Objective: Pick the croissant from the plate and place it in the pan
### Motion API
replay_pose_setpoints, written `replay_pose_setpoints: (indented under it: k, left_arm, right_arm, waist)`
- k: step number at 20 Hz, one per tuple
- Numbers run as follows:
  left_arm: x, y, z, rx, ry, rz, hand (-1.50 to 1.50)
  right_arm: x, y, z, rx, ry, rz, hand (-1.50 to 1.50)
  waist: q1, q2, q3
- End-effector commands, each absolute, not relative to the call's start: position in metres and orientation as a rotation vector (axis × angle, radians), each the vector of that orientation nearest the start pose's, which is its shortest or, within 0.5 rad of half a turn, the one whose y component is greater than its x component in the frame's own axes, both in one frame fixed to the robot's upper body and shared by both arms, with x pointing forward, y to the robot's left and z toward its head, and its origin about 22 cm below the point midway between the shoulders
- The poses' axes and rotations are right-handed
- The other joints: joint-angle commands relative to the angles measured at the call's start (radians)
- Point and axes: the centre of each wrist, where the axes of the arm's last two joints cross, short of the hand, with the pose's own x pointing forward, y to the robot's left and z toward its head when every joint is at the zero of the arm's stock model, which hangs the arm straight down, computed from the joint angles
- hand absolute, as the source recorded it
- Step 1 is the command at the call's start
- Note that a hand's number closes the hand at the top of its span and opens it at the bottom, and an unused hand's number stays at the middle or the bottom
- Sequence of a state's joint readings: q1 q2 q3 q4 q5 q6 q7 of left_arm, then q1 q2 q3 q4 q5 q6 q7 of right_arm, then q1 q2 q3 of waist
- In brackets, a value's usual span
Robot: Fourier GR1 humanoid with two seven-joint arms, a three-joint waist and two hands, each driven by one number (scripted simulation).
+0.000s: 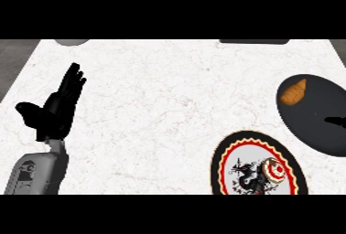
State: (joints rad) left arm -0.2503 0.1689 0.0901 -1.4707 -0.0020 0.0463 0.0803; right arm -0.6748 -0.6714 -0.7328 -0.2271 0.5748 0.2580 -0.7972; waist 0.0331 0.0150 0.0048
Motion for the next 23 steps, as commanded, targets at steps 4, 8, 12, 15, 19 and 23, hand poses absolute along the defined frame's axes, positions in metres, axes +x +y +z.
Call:
replay_pose_setpoints:
  k: [4,8,12,15,19,23]
  left_arm:
    - [0.299,0.274,0.046,0.187,-1.625,-0.048,0.00]
    - [0.284,0.273,0.036,0.204,-1.607,-0.040,0.00]
    - [0.280,0.287,0.042,0.214,-1.600,-0.033,0.00]
    - [0.284,0.286,0.046,0.231,-1.614,-0.020,0.00]
    - [0.282,0.277,0.042,0.224,-1.608,-0.024,0.00]
    - [0.290,0.284,0.049,0.236,-1.610,-0.025,0.00]
  right_arm:
    - [0.243,-0.556,0.032,-0.209,-1.749,0.149,-1.50]
    - [0.214,-0.588,0.061,-0.186,-1.792,0.137,-1.50]
    - [0.187,-0.605,0.071,-0.164,-1.776,0.172,-1.50]
    - [0.183,-0.614,0.091,-0.168,-1.786,0.163,-1.50]
    - [0.162,-0.609,0.061,-0.151,-1.736,0.171,-1.50]
    - [0.150,-0.619,0.079,-0.227,-1.733,0.241,-1.50]
  waist:
    - [-0.033,-0.007,-0.001]
    - [-0.044,-0.017,-0.001]
    - [-0.057,-0.025,-0.002]
    - [-0.060,-0.024,-0.003]
    - [-0.067,-0.024,-0.002]
    - [-0.064,-0.020,-0.002]
